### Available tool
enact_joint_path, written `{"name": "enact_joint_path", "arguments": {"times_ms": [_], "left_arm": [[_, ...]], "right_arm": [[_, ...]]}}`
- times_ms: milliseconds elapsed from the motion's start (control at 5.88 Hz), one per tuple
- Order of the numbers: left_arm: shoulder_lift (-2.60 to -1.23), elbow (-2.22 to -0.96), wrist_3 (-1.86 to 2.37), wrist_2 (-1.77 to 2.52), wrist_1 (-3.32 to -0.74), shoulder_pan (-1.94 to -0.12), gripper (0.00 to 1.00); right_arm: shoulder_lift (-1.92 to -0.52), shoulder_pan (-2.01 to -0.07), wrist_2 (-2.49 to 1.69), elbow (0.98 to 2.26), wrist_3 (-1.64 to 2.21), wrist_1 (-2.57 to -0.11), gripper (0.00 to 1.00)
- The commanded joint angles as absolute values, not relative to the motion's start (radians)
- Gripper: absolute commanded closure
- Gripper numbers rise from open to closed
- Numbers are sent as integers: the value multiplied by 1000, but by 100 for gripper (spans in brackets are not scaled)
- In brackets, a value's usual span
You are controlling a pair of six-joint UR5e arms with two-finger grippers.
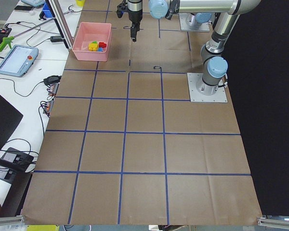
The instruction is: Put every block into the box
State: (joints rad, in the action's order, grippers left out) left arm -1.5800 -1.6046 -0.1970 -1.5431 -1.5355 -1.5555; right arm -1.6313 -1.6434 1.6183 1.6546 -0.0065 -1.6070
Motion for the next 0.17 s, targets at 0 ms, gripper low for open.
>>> {"name": "enact_joint_path", "arguments": {"times_ms": [0], "left_arm": [[-1580, -1605, -195, -1542, -1536, -1555, 1]], "right_arm": [[-1631, -1641, 1618, 1655, -8, -1606, 0]]}}
